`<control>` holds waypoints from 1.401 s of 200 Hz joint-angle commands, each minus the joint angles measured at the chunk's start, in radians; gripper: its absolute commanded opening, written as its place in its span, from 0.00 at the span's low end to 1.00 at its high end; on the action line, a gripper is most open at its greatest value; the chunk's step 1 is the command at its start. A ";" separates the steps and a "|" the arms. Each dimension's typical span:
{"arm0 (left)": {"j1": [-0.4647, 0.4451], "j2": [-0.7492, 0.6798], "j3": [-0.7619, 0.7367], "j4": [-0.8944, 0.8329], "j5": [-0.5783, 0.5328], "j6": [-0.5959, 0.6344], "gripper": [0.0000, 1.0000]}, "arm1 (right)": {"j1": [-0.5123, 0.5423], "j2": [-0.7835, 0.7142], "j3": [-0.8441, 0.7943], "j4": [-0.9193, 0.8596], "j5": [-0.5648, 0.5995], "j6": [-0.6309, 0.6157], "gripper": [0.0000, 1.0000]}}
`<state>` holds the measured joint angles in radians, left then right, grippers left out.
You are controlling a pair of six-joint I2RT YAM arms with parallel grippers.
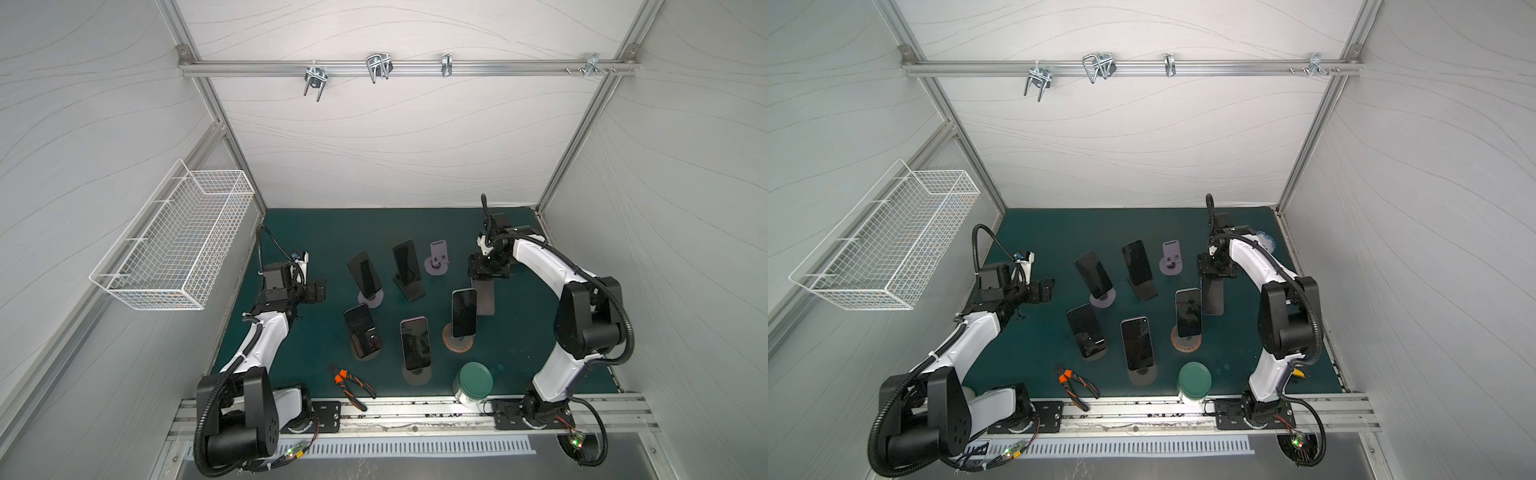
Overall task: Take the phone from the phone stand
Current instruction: 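Carry the held phone beside the stand and lower it toward the table, then lay the phone flat on the table, open the right gripper and rise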
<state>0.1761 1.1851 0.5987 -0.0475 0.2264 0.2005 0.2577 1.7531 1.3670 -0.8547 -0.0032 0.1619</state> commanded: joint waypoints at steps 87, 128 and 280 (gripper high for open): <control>0.003 -0.007 0.016 0.001 0.056 0.043 0.97 | 0.055 0.136 -0.012 0.117 0.086 0.045 0.64; 0.002 -0.009 0.016 -0.003 0.071 0.053 0.97 | 0.055 0.159 -0.045 0.171 0.109 0.056 0.64; 0.003 -0.006 0.019 -0.007 0.078 0.056 0.97 | 0.038 0.266 0.003 0.219 0.128 0.026 0.71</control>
<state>0.1761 1.1843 0.5987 -0.0639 0.2924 0.2356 0.3038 1.9804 1.3605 -0.6643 0.1230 0.1928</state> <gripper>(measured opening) 0.972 0.747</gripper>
